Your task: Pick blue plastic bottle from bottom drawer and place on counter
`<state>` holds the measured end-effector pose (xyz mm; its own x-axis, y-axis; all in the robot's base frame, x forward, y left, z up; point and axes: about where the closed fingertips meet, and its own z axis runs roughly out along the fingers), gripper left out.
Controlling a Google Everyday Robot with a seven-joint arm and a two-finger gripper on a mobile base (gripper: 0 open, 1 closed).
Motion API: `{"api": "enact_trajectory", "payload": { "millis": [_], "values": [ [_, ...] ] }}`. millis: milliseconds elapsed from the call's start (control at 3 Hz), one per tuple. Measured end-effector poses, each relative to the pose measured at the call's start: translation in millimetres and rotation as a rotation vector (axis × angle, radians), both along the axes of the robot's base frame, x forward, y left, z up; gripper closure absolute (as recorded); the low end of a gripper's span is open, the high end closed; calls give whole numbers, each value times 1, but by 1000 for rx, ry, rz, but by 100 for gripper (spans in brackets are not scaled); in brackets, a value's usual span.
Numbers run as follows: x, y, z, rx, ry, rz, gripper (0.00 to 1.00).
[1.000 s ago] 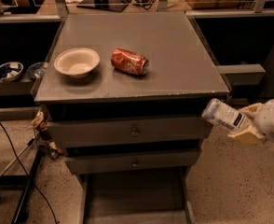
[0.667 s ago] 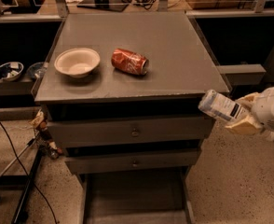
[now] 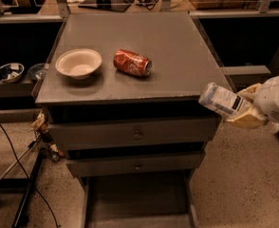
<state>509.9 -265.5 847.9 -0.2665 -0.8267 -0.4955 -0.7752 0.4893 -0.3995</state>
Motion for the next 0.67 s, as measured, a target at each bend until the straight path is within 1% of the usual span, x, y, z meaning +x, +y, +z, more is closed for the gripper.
{"api": "enact_trajectory", "payload": {
  "millis": [333,667],
  "values": [
    [14,0,3,10,12,2,100],
    [37,7,16,0,5,23,100]
  ]
}}
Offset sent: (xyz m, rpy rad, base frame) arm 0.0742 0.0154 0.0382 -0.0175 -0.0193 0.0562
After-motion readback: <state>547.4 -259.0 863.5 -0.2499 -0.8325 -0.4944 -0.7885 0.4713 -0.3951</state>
